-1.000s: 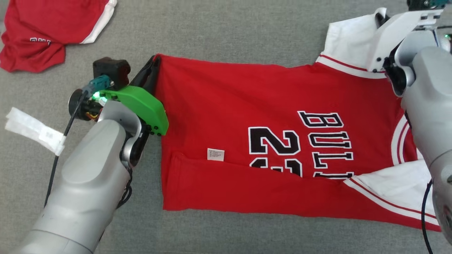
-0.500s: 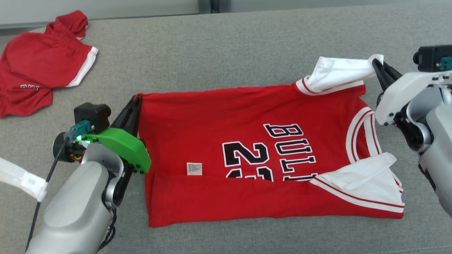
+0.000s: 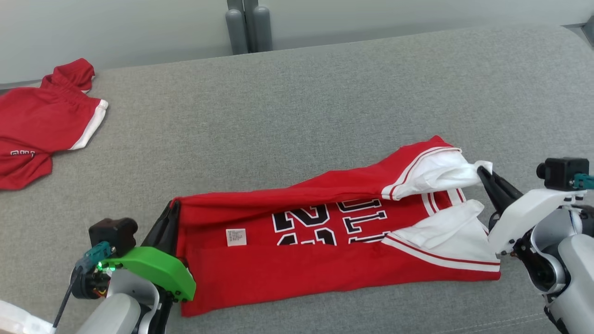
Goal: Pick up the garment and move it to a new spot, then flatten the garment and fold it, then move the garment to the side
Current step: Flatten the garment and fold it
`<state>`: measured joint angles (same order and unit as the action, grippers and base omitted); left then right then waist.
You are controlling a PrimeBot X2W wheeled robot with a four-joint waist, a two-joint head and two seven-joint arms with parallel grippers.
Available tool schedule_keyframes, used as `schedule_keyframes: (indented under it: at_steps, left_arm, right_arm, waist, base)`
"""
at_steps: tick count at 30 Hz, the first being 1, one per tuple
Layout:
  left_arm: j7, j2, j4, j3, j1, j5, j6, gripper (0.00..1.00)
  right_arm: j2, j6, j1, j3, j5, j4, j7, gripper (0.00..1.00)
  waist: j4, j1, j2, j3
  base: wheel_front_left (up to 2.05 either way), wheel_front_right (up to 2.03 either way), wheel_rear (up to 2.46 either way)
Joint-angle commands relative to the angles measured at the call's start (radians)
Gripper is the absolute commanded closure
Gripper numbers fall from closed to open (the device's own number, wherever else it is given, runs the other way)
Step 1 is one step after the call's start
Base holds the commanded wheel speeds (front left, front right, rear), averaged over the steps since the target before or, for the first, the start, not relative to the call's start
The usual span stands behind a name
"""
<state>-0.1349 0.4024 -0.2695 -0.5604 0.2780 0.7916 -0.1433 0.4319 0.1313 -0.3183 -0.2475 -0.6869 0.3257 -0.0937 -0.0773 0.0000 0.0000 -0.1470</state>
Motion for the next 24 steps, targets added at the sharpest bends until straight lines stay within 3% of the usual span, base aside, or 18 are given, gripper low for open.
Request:
schedule_keyframes:
  at_steps: [1,6,8,11,12,13,14,15,16,24]
  left_arm:
    - [-0.012,0.006,0.003,0.009,-0.022,0.005,-0.01,1.0]
    - [-0.035,-0.007,0.005,0.018,-0.062,0.023,-0.021,1.0]
    - [-0.042,-0.013,0.004,0.017,-0.075,0.027,-0.023,1.0]
    - [-0.053,-0.023,0.002,0.019,-0.097,0.036,-0.027,1.0]
    - [-0.054,-0.024,0.001,0.018,-0.103,0.038,-0.028,1.0]
    - [-0.061,-0.026,0.001,0.018,-0.112,0.04,-0.027,0.92]
    - [-0.065,-0.029,0.001,0.02,-0.117,0.042,-0.029,0.71]
    - [-0.072,-0.032,0.005,0.024,-0.13,0.047,-0.031,0.39]
    - [-0.075,-0.037,0.008,0.025,-0.141,0.053,-0.033,0.0]
    - [-0.108,-0.054,0.077,0.053,-0.239,0.063,-0.059,0.0]
  right_arm:
    - [-0.014,-0.001,0.026,0.015,0.008,-0.015,-0.005,1.0]
    - [-0.066,-0.001,0.082,0.061,0.043,-0.044,-0.007,1.0]
    - [-0.081,-0.001,0.099,0.074,0.055,-0.049,-0.007,0.81]
    - [-0.101,-0.001,0.124,0.093,0.066,-0.052,-0.003,0.75]
    - [-0.106,-0.001,0.132,0.099,0.068,-0.053,-0.003,0.67]
    - [-0.112,-0.001,0.141,0.109,0.071,-0.053,-0.001,0.55]
    - [-0.114,-0.001,0.147,0.114,0.073,-0.054,0.0,0.38]
    - [-0.119,-0.001,0.159,0.127,0.077,-0.055,0.002,0.0]
    - [-0.122,-0.001,0.169,0.134,0.08,-0.058,0.003,0.0]
    - [-0.151,-0.001,0.272,0.24,0.119,-0.109,0.024,0.0]
  waist:
    - [-0.005,0.0,0.0,0.001]
    - [-0.007,0.0,0.0,-0.001]
    - [-0.006,0.0,0.0,0.0]
    - [-0.003,0.0,0.0,0.003]
    - [-0.001,0.0,0.0,0.005]
    - [0.0,0.0,0.0,0.007]
    - [0.001,0.0,0.0,0.007]
    - [0.003,0.0,0.0,0.009]
    - [0.005,0.0,0.0,0.011]
    - [0.017,0.0,0.0,0.026]
  base:
    - [0.0,0.0,0.0]
    - [0.0,0.0,0.0]
    - [0.0,0.0,0.0]
    - [0.0,0.0,0.0]
    - [0.0,0.0,0.0]
    - [0.0,0.0,0.0]
    - [0.0,0.0,0.0]
    - [0.0,0.0,0.0]
    - [0.0,0.0,0.0]
    - [0.0,0.0,0.0]
